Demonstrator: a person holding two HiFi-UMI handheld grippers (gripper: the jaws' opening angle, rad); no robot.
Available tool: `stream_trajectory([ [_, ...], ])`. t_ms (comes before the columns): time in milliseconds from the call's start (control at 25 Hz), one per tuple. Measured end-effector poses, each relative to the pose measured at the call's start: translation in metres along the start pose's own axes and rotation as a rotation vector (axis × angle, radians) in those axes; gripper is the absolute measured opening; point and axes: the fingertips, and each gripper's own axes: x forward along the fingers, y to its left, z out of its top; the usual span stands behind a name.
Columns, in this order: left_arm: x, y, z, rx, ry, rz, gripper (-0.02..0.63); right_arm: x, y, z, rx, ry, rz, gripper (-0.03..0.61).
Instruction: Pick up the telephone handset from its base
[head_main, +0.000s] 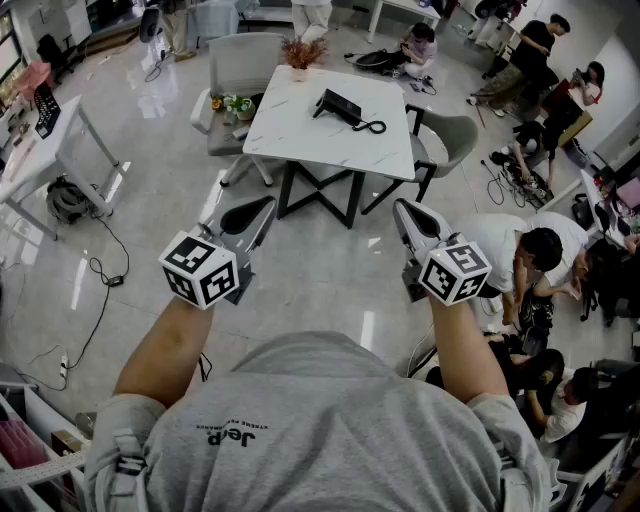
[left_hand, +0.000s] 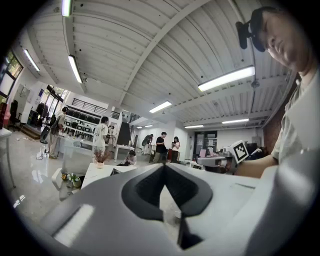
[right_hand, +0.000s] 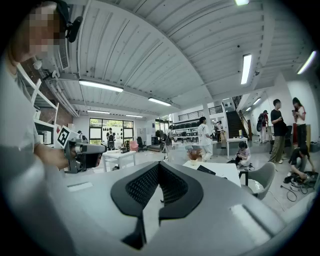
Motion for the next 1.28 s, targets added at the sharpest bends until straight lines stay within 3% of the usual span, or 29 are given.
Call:
stream_trajectory([
  [840,0.033,-0.02,0.006,0.015,0.007,0.017,0.06,-0.017,-0.035,0.009,-0.002,-0.019,0.026,0.003],
  [880,0.036,-0.025,0.006,0.01,0.008,0.013,0.083,-0.021,-0.039,0.008,0.0,-0.02,0.03,0.003],
  [920,0.04,-0.03,0.006,0.006,0.009,0.009,0.198,-0.025,-0.043,0.008,0.003,-0.021,0.035,0.003],
  [1000,0.047,-0.041,0.007,0.01,0.003,0.01,0.312,-0.034,-0.05,0.007,0.008,-0.022,0.047,0.003],
  [1280,0.066,-0.075,0.009,0.019,-0.014,0.045,0.347,-0.066,-0.079,0.009,0.001,-0.025,0.073,0.004],
])
